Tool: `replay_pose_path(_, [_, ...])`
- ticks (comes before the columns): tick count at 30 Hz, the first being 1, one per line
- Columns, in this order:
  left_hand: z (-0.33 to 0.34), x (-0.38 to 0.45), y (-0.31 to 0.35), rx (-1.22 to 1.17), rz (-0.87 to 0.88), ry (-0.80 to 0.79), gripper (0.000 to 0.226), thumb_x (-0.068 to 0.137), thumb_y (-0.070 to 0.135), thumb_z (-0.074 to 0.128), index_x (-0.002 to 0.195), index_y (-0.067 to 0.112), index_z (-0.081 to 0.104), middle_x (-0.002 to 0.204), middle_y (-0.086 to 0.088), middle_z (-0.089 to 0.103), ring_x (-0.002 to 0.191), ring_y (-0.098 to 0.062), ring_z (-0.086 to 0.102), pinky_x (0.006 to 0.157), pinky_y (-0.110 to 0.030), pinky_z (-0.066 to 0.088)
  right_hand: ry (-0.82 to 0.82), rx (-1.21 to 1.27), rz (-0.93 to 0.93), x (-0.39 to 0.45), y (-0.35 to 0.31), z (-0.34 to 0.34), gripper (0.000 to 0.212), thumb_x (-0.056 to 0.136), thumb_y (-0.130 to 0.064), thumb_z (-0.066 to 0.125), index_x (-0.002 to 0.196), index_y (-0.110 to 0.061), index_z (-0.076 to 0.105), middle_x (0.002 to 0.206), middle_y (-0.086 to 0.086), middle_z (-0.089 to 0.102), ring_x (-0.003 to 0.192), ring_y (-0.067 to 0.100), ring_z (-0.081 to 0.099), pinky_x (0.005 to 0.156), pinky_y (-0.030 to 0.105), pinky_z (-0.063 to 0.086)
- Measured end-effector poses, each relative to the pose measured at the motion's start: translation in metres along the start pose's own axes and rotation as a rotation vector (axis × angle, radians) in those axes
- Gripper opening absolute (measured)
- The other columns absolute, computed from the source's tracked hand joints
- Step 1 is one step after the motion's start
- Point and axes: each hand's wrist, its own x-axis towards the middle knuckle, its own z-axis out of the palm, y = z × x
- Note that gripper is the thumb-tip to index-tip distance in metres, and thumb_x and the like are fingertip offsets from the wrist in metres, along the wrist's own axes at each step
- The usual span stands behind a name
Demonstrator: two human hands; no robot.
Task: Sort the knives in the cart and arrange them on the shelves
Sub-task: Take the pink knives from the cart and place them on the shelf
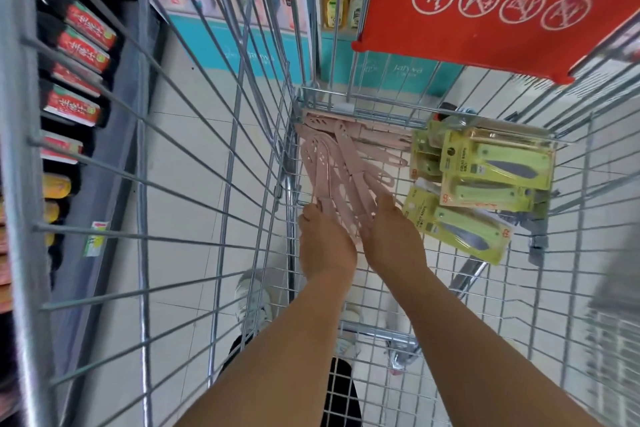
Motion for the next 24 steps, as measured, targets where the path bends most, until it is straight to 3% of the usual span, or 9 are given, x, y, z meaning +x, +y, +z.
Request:
replay_pose_path(5, [-0.005, -0.002, -0.008, 0.039, 0.034, -0.027, 0.033, 0.093, 0.007, 0.041, 0.125, 0.008, 0.037, 0.125, -0.012, 0.045, 0.105, -0.034, 0.053, 0.071, -0.035, 0.036, -0.008, -0.167, -0.031, -0.002, -0.012, 0.007, 0.062, 0.092, -0.008, 0.047, 0.143, -0.001, 0.012, 0.128, 0.018, 0.046, 0.11, 0.035, 0.054, 0.082, 0.037, 0.045])
replay_pose_path(9, [-0.01, -0.01, -0.013, 0.018, 0.01, -0.017, 0.038, 0.093, 0.008, 0.04, 0.13, 0.011, 0.033, 0.124, -0.012, 0.046, 0.1, -0.037, 0.056, 0.071, -0.038, 0.038, -0.065, -0.132, -0.031, -0.006, -0.015, 0.005, 0.052, 0.087, -0.001, 0.051, 0.133, -0.003, 0.027, 0.127, 0.019, 0.04, 0.102, 0.036, 0.056, 0.074, 0.038, 0.043])
replay_pose_path(12, [-0.014, -0.017, -0.017, 0.043, 0.032, -0.031, 0.048, 0.09, 0.003, 0.042, 0.135, 0.013, 0.029, 0.125, -0.012, 0.044, 0.099, -0.037, 0.056, 0.069, -0.039, 0.038, -0.111, 0.01, 0.006, -0.012, -0.015, 0.002, 0.041, 0.085, 0.004, 0.051, 0.122, -0.005, 0.035, 0.124, 0.016, 0.037, 0.086, 0.033, 0.057, 0.063, 0.034, 0.036])
replay_pose_path(15, [-0.02, -0.027, -0.018, 0.015, 0.041, -0.039, 0.048, 0.089, 0.002, 0.041, 0.135, 0.013, 0.031, 0.124, -0.013, 0.044, 0.099, -0.036, 0.056, 0.072, -0.041, 0.044, -0.153, 0.13, 0.006, -0.016, -0.013, -0.001, 0.041, 0.084, 0.004, 0.045, 0.121, -0.009, 0.035, 0.12, 0.014, 0.039, 0.08, 0.027, 0.047, 0.065, 0.032, 0.035])
replay_pose_path(19, [-0.029, -0.029, -0.019, -0.001, 0.025, -0.007, 0.045, 0.09, 0.0, 0.042, 0.133, 0.013, 0.033, 0.121, -0.013, 0.047, 0.097, -0.033, 0.057, 0.072, -0.04, 0.047, -0.183, 0.288, 0.057, -0.008, -0.016, -0.004, 0.055, 0.086, -0.01, 0.049, 0.137, -0.011, 0.029, 0.12, 0.008, 0.041, 0.097, 0.025, 0.048, 0.063, 0.026, 0.034])
replay_pose_path(21, [-0.031, -0.027, -0.022, 0.031, 0.042, -0.001, 0.042, 0.091, 0.003, 0.044, 0.131, 0.011, 0.034, 0.122, -0.012, 0.047, 0.098, -0.031, 0.057, 0.069, -0.035, 0.043, -0.138, 0.336, 0.085, -0.005, -0.021, -0.003, 0.051, 0.085, -0.022, 0.05, 0.131, -0.008, 0.033, 0.11, 0.006, 0.045, 0.087, 0.022, 0.047, 0.058, 0.027, 0.033])
replay_pose_path(24, [-0.033, -0.026, -0.028, 0.059, 0.032, -0.007, 0.04, 0.091, 0.005, 0.046, 0.129, 0.01, 0.036, 0.12, -0.011, 0.047, 0.099, -0.032, 0.058, 0.068, -0.038, 0.045, -0.035, 0.323, 0.131, -0.004, -0.03, 0.005, 0.059, 0.086, -0.049, 0.05, 0.124, -0.005, 0.038, 0.112, 0.01, 0.051, 0.091, 0.028, 0.054, 0.067, 0.032, 0.04])
